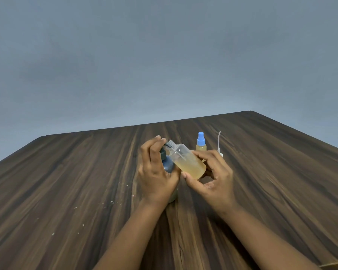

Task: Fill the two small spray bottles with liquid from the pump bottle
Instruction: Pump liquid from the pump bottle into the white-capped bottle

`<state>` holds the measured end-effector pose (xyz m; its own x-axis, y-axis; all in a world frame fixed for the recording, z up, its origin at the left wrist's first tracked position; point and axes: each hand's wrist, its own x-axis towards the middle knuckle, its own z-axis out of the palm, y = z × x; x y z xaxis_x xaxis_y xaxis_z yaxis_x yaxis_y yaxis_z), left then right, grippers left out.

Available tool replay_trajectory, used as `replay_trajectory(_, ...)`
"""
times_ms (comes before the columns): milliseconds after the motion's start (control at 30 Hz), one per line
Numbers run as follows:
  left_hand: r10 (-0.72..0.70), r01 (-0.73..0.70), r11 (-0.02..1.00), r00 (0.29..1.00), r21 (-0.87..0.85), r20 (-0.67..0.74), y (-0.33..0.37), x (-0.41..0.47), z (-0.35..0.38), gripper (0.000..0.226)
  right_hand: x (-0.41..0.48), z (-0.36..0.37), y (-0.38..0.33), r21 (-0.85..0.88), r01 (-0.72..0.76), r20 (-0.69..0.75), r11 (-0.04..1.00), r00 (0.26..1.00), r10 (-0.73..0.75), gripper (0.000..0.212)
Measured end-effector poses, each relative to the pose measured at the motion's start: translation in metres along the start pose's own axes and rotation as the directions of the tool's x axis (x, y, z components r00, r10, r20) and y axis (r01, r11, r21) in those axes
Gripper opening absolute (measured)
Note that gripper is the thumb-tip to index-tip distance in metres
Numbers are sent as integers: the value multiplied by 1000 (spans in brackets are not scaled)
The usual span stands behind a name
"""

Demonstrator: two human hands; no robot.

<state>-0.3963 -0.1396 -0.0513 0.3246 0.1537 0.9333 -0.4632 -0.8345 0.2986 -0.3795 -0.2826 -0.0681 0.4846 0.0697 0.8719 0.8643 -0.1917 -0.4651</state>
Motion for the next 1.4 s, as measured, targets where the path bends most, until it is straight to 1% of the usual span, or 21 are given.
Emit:
replay_trajectory(200,15,-15,1000,1000,-7,-13,0,-1,-2,84,-1,0,-1,19,1,-13,1000,1000,-1,46)
replay_trajectory(433,19,-18,1000,1000,-8,18,0,1,0,79,0,0,-1,9,4,-18,1000,1000,-4,46)
replay_trajectory(533,1,-1,1000,1000,-11,6,-1,-1,-1,83,0,0,-2,2,14,-8,1000,1000,-14,47)
replay_trajectory(633,17,-17,1000,1000,-13,-2,-1,0,-2,85,-1,0,-2,7,11,0,1000,1000,-11,47)
replay_trajectory(800,4,-4,1000,1000,-18,-2,0,1,-2,80,-1,0,-2,9,6,-8,1000,1000,-6,47)
replay_trajectory(1067,6,-6,1000,1000,-27,7,-2,2,-2,82,-2,1,-1,12,5,12,1000,1000,-5,46)
replay_trajectory(1200,24,-24,1000,1000,-7,3,0,3,-1,75,-2,1,0,6,8,2,1000,1000,-8,46)
replay_trajectory(1400,4,-4,1000,1000,0,-15,0,0,-2,81,-2,2,-1,0,10,14,1000,1000,-10,46)
